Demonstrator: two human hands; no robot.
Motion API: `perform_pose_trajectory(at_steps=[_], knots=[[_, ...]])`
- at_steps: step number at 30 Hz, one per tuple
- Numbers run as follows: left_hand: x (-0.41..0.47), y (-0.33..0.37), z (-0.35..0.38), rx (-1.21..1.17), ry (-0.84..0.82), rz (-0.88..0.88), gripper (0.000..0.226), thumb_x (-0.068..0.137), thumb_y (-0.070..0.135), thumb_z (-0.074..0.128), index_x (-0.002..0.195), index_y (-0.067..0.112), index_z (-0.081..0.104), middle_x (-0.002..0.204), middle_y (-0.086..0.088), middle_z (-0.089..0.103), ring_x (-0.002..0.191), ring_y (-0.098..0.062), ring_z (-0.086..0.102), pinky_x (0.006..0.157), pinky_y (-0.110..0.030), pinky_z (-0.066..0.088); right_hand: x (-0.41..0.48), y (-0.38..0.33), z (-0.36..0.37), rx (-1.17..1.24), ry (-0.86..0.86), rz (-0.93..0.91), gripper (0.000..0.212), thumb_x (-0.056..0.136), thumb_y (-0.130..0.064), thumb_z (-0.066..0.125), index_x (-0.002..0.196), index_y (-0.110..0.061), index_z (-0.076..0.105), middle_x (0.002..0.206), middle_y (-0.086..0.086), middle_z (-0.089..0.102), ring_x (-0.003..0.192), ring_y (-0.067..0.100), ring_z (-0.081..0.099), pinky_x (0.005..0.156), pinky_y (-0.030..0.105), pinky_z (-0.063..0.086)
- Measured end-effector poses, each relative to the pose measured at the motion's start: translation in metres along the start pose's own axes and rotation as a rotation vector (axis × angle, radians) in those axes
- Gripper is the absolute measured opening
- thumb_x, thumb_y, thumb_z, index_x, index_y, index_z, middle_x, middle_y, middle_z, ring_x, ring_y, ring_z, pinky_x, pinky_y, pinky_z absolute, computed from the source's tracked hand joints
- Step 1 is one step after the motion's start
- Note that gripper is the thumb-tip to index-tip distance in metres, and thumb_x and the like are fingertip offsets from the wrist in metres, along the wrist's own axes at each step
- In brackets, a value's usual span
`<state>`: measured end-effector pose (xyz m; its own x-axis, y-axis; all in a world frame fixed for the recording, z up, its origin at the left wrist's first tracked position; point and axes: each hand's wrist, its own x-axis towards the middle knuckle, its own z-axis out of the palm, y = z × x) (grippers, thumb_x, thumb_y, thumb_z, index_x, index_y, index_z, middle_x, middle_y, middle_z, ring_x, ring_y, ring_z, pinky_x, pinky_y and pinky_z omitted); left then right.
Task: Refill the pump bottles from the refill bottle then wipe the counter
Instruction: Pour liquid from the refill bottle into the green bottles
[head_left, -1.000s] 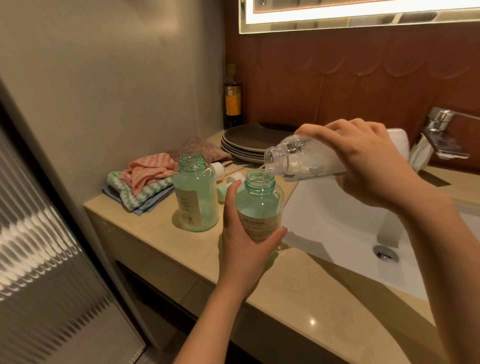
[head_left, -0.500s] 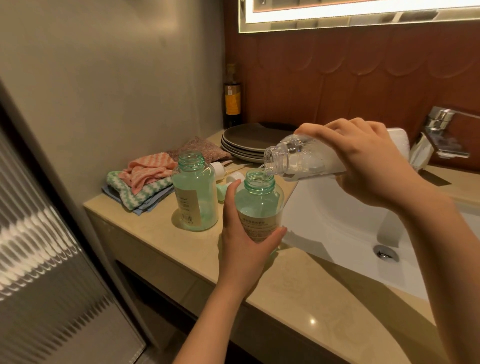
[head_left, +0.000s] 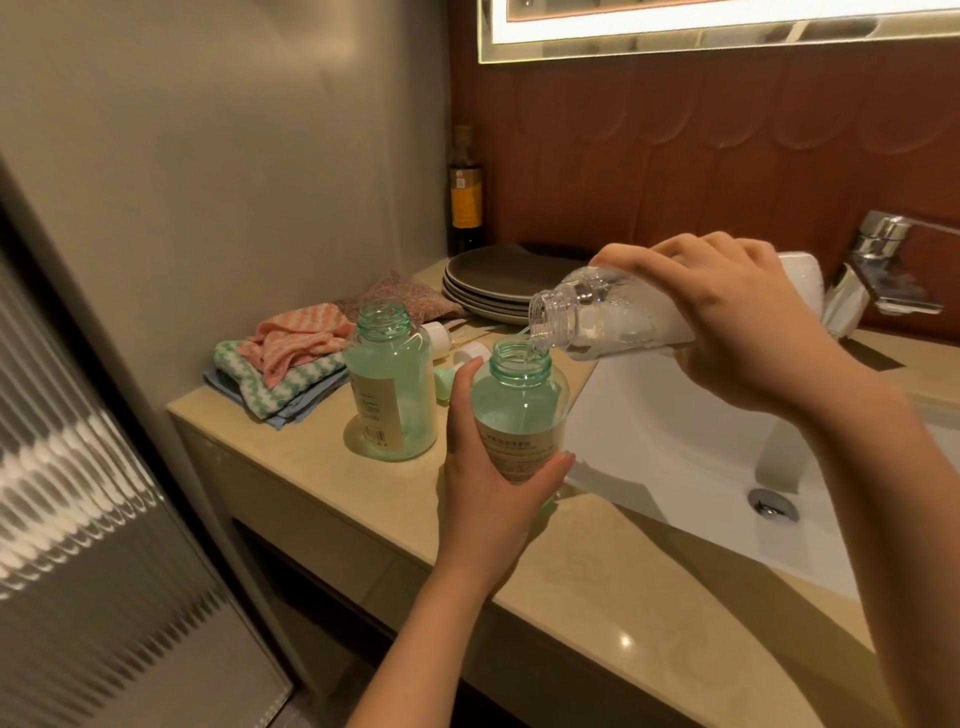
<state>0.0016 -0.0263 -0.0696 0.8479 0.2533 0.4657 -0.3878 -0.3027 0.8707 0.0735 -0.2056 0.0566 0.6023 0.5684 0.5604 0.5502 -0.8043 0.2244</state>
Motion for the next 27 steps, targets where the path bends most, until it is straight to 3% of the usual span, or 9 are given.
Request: perform_pose_trajectory(at_steps=[3, 7, 11, 23, 27], knots=[[0.0001, -0.0013, 0.0000, 0.002, -0.002, 0.003, 0.103, 0.069, 0.021, 0.083, 0.136, 0.058, 0.014, 0.146, 0.026, 0.026, 0.135, 0.000, 0.029, 0.109, -0.034, 0.036, 0.0001, 0.0000, 0.0003, -0.002, 0.000, -0.001, 0.094, 0.069, 0.005, 0.070, 0.139, -0.039, 0.025, 0.120, 0.007, 0.052, 0.105, 0.029, 0.046, 0.090, 0.044, 0.033], [0.0006, -0.0035, 0.0007, -0.002, -0.004, 0.014, 0.103, 0.069, 0.021, 0.083, 0.133, 0.062, 0.013, 0.136, 0.046, 0.020, 0.130, 0.013, 0.027, 0.104, -0.025, 0.034, 0.0000, -0.0002, -0.0003, 0.004, 0.004, -0.006, 0.094, 0.069, 0.005, 0.070, 0.139, -0.040, 0.025, 0.120, 0.008, 0.052, 0.105, 0.029, 0.046, 0.091, 0.044, 0.033], [0.0010, -0.0045, 0.0011, -0.012, -0.006, 0.014, 0.104, 0.069, 0.021, 0.083, 0.133, 0.063, 0.012, 0.131, 0.051, 0.019, 0.129, 0.015, 0.027, 0.100, -0.020, 0.033, 0.0001, -0.0005, -0.0011, 0.000, 0.006, -0.007, 0.095, 0.069, 0.006, 0.070, 0.139, -0.039, 0.024, 0.121, 0.008, 0.052, 0.106, 0.029, 0.046, 0.091, 0.044, 0.033], [-0.0003, -0.0025, 0.0003, -0.006, -0.002, 0.015, 0.103, 0.070, 0.022, 0.083, 0.133, 0.063, 0.012, 0.132, 0.049, 0.019, 0.133, 0.006, 0.027, 0.104, -0.027, 0.033, 0.0004, -0.0005, -0.0008, 0.004, 0.001, -0.008, 0.096, 0.069, 0.006, 0.070, 0.138, -0.041, 0.023, 0.119, 0.008, 0.052, 0.104, 0.029, 0.046, 0.090, 0.045, 0.033], [0.0000, -0.0013, 0.0002, -0.002, 0.009, 0.010, 0.103, 0.069, 0.021, 0.083, 0.133, 0.062, 0.014, 0.146, 0.028, 0.026, 0.135, 0.001, 0.029, 0.105, -0.029, 0.035, 0.0000, -0.0008, -0.0016, 0.009, -0.005, -0.006, 0.096, 0.070, 0.005, 0.069, 0.138, -0.041, 0.022, 0.120, 0.008, 0.051, 0.105, 0.028, 0.045, 0.091, 0.044, 0.032]])
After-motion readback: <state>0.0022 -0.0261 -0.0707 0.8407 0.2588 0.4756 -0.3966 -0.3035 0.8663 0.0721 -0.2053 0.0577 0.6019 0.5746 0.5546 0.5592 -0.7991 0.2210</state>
